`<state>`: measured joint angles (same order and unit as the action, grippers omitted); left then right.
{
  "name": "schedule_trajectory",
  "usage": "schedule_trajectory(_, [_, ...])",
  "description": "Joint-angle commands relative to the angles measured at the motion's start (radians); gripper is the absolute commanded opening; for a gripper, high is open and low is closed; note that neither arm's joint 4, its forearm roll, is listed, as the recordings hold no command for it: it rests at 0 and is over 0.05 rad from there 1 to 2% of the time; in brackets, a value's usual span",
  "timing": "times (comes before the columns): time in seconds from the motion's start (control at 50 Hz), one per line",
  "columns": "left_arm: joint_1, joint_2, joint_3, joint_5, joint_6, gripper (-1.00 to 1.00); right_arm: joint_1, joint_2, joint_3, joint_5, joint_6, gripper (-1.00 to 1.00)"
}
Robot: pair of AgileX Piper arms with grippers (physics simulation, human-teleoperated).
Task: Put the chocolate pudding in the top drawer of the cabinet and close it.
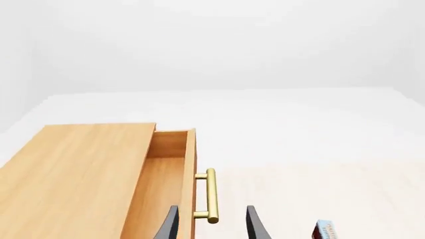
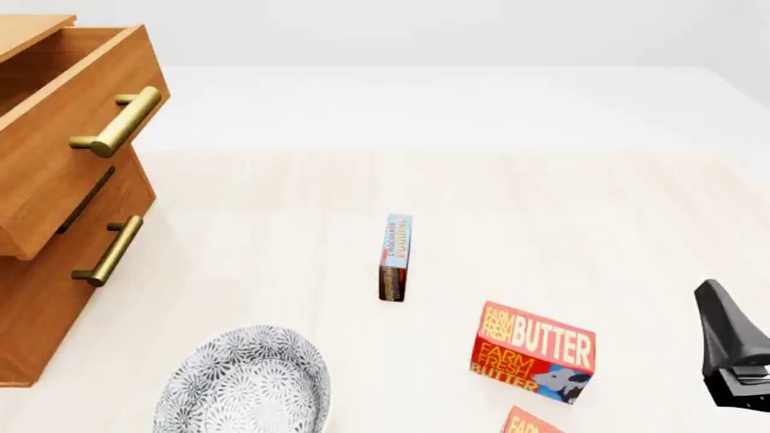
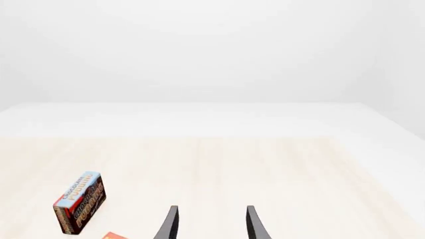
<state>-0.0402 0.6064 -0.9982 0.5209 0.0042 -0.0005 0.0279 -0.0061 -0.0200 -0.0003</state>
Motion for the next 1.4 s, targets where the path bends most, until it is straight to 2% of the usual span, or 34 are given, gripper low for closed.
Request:
schedule_trajectory(0.02, [0.024,0.089,-0.078,0.099,-0.011,1.0,0.0,0.0,0.0,0.0,0.0,1.0])
schedule_trajectory(0.1, [0.031,0.114,-0.087,0.124,-0.009,1.0,0.0,0.0,0.0,0.0,0.0,1.0])
schedule_trajectory(0.12, [0.031,0.144,-0.151,0.169,-0.011,1.0,0.0,-0.001,0.0,0.0,0.0,1.0])
schedule_trajectory(0.16, [0.038,0.13,-0.104,0.149,-0.012,1.0,0.0,0.0,0.0,0.0,0.0,1.0])
schedule_trajectory(0.24, [0.038,0.13,-0.104,0.149,-0.012,1.0,0.0,0.0,0.0,0.0,0.0,1.0])
schedule_trajectory(0.42, [0.058,0.199,-0.155,0.195,-0.026,1.0,0.0,0.0,0.0,0.0,0.0,1.0])
schedule_trajectory(0.6, [0.043,0.227,-0.14,0.188,-0.054,1.0,0.0,-0.001,0.0,0.001,0.0,1.0])
schedule_trajectory(0.86, [0.037,0.275,-0.168,0.211,-0.052,1.0,0.0,-0.001,0.0,0.0,0.0,1.0])
schedule_trajectory(1.2, [0.071,0.338,-0.167,0.185,-0.038,1.0,0.0,0.0,0.0,0.0,0.0,1.0])
schedule_trajectory(1.4, [0.075,0.358,-0.156,0.188,-0.054,1.0,0.0,-0.001,0.0,0.0,0.0,1.0])
